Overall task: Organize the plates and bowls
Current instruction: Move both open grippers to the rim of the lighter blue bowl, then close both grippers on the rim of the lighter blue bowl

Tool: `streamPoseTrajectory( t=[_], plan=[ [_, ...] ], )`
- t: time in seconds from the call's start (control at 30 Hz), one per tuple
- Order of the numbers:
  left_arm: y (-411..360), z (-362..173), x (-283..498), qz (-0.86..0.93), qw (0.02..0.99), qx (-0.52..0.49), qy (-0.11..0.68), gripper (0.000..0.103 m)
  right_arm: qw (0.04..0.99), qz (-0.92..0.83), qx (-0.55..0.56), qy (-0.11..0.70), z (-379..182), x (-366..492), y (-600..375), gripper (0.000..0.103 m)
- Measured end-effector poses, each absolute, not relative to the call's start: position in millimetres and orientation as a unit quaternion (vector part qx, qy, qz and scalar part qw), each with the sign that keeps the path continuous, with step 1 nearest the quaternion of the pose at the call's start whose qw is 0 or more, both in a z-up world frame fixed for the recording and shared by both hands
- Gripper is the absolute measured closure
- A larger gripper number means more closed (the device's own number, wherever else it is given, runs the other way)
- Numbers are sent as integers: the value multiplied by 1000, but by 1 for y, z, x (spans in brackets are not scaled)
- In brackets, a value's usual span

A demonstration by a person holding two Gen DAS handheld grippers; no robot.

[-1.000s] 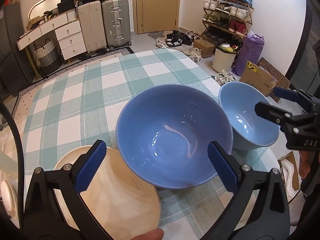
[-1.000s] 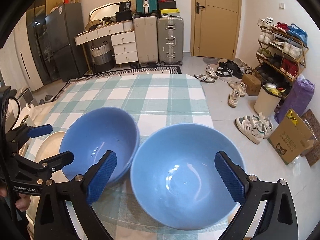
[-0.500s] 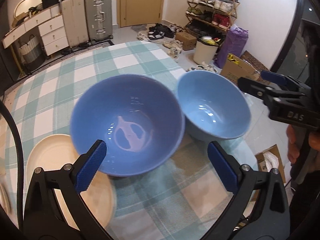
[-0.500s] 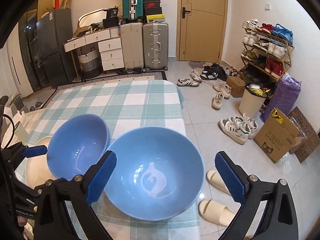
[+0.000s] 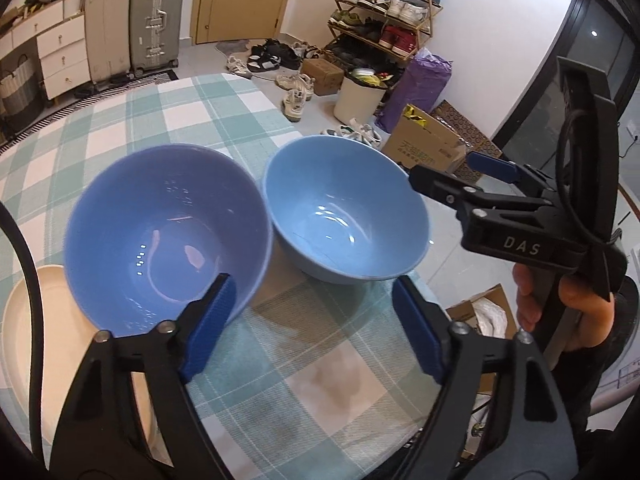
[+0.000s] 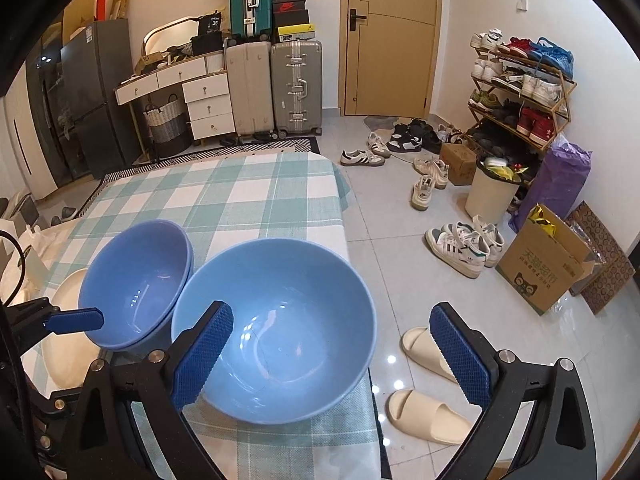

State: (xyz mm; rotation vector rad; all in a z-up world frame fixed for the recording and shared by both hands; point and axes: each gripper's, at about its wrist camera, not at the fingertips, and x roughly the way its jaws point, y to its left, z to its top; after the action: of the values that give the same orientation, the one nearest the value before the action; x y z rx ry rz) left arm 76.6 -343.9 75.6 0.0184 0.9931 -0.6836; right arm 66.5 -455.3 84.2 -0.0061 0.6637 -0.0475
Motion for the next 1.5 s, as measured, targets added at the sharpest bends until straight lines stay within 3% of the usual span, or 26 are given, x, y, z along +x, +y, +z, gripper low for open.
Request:
streamPoseTrajectory(
  t=[0.03, 0.1, 0.2, 0.73, 1.0, 1.33, 1.4, 1.5],
  plan=[
    [-346, 75, 76, -328, 819, 7, 470, 33, 945, -24, -2, 327, 83, 65, -456, 2],
    [-352, 73, 75, -338, 814, 7, 473, 47, 944, -25, -2, 328, 82, 64, -456, 2],
    [-361, 70, 73, -350, 805, 17, 479, 56, 944, -24, 0, 330, 80, 62, -457, 2],
    [-382, 44, 93, -308, 807, -5, 504, 56, 934, -26, 22, 355, 57, 75, -479, 3],
    [-384, 38, 105, -293, 811, -1, 507, 56, 924, -24, 39, 379, 38, 100, -491, 37],
    [-391, 35, 111, -292, 811, -3, 508, 56, 921, -17, 45, 386, 29, 117, -498, 58],
    [-393, 36, 111, -290, 812, -2, 507, 56, 921, -11, 61, 386, 28, 117, -501, 71],
    [-396, 36, 111, -290, 814, 4, 504, 56, 920, -10, 64, 386, 26, 120, -502, 79]
  ],
)
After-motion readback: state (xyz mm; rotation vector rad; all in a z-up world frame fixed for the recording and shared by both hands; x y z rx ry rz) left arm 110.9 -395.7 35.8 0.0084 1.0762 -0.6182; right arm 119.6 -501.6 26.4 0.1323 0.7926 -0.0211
